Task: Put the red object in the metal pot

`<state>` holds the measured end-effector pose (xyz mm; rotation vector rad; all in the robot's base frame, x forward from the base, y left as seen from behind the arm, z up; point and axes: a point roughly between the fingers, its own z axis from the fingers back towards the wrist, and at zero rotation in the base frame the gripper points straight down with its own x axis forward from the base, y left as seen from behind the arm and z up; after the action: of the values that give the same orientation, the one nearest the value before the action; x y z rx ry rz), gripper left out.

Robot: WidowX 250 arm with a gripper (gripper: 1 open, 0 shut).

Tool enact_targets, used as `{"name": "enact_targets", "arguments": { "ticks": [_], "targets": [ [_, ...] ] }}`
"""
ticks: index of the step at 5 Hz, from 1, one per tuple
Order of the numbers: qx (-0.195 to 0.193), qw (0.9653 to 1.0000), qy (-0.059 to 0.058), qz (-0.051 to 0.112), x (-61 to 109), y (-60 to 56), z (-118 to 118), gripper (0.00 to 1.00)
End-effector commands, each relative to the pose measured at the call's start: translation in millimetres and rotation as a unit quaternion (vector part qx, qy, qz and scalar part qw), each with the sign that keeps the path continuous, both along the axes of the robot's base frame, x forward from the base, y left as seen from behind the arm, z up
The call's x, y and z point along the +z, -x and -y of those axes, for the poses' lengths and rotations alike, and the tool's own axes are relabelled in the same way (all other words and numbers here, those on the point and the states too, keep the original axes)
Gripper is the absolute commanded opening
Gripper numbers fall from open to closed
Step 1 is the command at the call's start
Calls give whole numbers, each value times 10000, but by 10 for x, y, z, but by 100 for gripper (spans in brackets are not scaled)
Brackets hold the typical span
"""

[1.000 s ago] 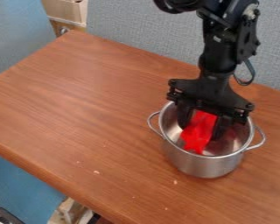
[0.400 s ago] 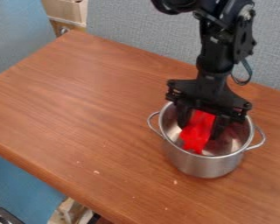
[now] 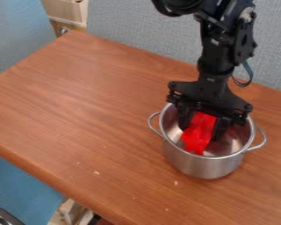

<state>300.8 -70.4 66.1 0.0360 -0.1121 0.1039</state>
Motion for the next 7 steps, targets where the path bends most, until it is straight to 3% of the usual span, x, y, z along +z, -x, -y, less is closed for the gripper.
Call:
{"name": "enact_targets", "arguments": {
  "ticks": [1, 3, 4, 7],
  "targets": [
    [100, 9998, 56, 192, 93, -71, -41, 0],
    [125, 9997, 72, 189, 70, -83, -43, 0],
    [138, 9997, 78, 184, 69, -88, -49, 100],
    [141, 9997, 84, 171, 131, -79, -77, 100]
  ]
}}
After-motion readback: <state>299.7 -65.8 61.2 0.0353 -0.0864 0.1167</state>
